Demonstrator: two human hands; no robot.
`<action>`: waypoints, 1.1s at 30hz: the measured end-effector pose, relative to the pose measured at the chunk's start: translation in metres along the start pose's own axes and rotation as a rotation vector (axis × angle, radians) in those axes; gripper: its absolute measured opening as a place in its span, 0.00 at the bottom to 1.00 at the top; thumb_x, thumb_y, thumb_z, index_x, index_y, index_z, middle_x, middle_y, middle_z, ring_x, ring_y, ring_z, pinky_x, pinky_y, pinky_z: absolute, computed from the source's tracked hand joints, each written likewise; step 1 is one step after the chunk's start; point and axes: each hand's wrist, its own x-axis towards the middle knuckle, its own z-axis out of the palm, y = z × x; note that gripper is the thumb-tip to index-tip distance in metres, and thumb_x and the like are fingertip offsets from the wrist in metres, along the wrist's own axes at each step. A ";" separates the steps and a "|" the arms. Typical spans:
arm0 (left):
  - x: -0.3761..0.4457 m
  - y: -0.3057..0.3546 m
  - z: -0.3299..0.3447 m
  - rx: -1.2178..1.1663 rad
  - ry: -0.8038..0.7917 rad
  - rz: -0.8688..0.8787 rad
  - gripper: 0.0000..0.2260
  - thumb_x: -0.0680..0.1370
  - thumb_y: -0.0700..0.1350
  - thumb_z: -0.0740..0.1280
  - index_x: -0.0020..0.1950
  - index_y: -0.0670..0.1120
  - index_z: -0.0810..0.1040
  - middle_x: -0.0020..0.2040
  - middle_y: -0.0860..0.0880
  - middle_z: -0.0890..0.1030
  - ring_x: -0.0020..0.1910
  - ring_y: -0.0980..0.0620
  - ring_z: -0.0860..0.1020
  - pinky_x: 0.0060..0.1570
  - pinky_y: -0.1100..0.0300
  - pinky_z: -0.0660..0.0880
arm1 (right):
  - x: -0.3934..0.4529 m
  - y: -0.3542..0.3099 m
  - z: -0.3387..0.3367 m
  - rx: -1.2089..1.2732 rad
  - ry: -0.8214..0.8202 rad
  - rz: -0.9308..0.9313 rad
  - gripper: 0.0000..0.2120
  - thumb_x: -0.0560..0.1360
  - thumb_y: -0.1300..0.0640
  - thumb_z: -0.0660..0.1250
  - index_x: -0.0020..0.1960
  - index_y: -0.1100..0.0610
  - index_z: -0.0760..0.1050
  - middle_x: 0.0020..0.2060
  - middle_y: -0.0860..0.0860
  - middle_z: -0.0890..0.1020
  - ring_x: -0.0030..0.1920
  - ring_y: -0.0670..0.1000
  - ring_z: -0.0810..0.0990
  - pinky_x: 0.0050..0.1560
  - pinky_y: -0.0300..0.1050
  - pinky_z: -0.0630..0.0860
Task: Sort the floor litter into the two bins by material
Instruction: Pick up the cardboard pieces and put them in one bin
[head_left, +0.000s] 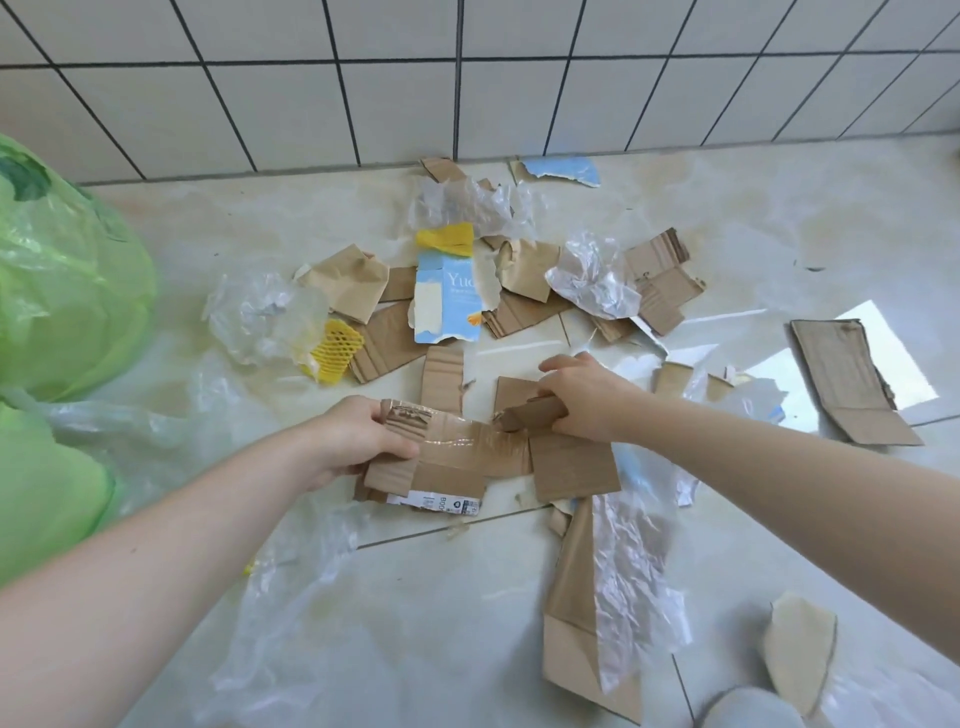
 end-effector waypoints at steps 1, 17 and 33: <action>0.002 0.001 0.001 -0.014 0.006 0.002 0.13 0.70 0.33 0.73 0.52 0.42 0.79 0.51 0.42 0.83 0.51 0.44 0.81 0.58 0.48 0.77 | 0.004 0.000 -0.002 0.017 -0.010 0.003 0.19 0.69 0.56 0.69 0.60 0.55 0.74 0.63 0.56 0.73 0.64 0.57 0.70 0.62 0.47 0.67; 0.005 0.001 0.017 -0.262 -0.086 -0.044 0.13 0.68 0.32 0.74 0.52 0.39 0.81 0.49 0.38 0.84 0.42 0.44 0.83 0.38 0.55 0.81 | 0.029 -0.003 -0.018 0.148 -0.124 0.042 0.32 0.66 0.57 0.76 0.67 0.53 0.70 0.52 0.52 0.75 0.52 0.53 0.73 0.46 0.42 0.67; -0.010 -0.003 0.024 -0.228 -0.080 0.042 0.09 0.69 0.33 0.74 0.41 0.44 0.76 0.41 0.44 0.82 0.40 0.46 0.81 0.46 0.53 0.80 | 0.014 -0.021 -0.023 0.133 -0.094 0.006 0.22 0.65 0.57 0.75 0.58 0.56 0.76 0.47 0.51 0.77 0.47 0.52 0.72 0.43 0.42 0.69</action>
